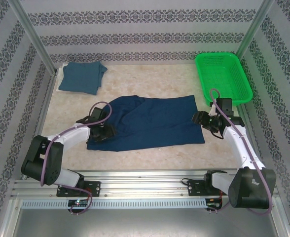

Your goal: Fold and stack the t-shirts

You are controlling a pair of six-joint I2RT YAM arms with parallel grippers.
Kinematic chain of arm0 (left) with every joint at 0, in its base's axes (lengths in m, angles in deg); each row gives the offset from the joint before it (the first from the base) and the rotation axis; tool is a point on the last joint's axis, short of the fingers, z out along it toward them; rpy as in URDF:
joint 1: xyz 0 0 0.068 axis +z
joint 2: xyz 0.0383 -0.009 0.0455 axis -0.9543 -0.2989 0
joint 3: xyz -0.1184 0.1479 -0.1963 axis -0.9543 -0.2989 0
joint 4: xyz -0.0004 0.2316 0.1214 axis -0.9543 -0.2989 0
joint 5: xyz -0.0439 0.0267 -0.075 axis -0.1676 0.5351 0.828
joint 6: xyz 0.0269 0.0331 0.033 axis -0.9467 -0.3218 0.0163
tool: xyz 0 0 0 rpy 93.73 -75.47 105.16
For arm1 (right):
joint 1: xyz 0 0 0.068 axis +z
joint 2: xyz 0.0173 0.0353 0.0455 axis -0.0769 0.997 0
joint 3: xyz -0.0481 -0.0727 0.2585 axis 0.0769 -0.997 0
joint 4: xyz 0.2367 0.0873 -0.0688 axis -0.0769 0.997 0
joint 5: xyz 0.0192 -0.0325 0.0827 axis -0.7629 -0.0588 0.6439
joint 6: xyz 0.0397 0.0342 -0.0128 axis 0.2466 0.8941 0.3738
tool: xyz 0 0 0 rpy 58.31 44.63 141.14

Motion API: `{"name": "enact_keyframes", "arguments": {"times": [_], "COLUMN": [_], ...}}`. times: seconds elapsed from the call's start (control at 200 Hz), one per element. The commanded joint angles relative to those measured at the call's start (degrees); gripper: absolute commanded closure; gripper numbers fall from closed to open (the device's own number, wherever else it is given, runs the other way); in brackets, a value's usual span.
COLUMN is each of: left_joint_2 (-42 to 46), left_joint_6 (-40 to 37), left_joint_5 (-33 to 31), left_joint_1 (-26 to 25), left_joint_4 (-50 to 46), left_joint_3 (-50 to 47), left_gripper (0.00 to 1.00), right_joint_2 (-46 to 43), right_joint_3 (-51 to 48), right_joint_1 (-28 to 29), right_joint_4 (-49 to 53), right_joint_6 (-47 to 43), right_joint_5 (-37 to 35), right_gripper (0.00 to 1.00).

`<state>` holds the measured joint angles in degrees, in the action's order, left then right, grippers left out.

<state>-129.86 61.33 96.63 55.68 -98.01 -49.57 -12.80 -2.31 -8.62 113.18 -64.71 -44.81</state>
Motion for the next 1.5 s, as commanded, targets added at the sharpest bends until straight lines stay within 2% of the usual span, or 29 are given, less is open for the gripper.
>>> {"name": "enact_keyframes", "arguments": {"times": [0.0, 0.21, 0.29, 0.43, 0.604, 0.854, 0.949, 1.064, 1.179, 1.394, 1.494], "left_joint_2": [3.42, 1.74, 0.58, 0.04, 1.89, 2.69, 1.52, 0.84, 0.12, 0.56, -0.40], "left_joint_6": [1.75, 2.75, 3.00, 2.58, 1.26, 0.89, 1.15, 1.36, 0.78, -0.07, 0.47], "left_joint_5": [-2.77, -1.18, -0.73, -0.40, -0.56, 0.94, 1.28, 1.56, 1.99, 2.50, 4.67], "left_joint_1": [1.47, 1.82, 1.84, 1.83, 1.88, 1.84, 1.89, 1.84, 1.84, 1.86, 2.34], "left_joint_4": [-0.49, 2.49, 3.85, 4.85, 2.89, 3.15, 4.30, 5.98, 5.62, 5.97, 7.20], "left_joint_3": [-1.54, -2.55, -2.87, -1.91, -0.11, -0.24, -0.55, -0.68, -0.01, 1.70, 4.35], "left_gripper": [0.34, 0.35, 0.40, 0.55, 0.65, 0.67, 0.72, 0.81, 1.00, 1.00, 1.00], "right_joint_2": [-0.65, -0.01, -0.10, -0.28, -0.46, 0.07, 0.47, 0.55, 0.35, -0.24, -0.10], "right_joint_3": [-0.36, -0.75, -0.78, -0.86, -1.19, -1.57, -1.50, -1.74, -1.74, -1.74, -1.66], "right_joint_1": [0.87, 1.04, 1.04, 1.15, 1.18, 1.15, 1.18, 1.24, 1.22, 1.22, 1.24], "right_joint_4": [-0.09, -0.38, -0.03, 0.05, 0.16, -0.18, -0.19, -0.44, -0.29, -0.10, -0.22], "right_joint_6": [-1.07, -1.06, -1.17, -1.13, -1.34, -1.76, -1.92, -1.87, -1.78, -1.79, -1.70], "right_joint_5": [0.93, 1.28, 0.67, 0.83, 0.59, 0.82, 0.57, 0.97, 1.10, 1.18, 1.11], "right_gripper": [0.37, 0.37, 0.37, 0.38, 0.38, 0.38, 0.38, 0.39, 0.39, 0.39, 0.39]}}
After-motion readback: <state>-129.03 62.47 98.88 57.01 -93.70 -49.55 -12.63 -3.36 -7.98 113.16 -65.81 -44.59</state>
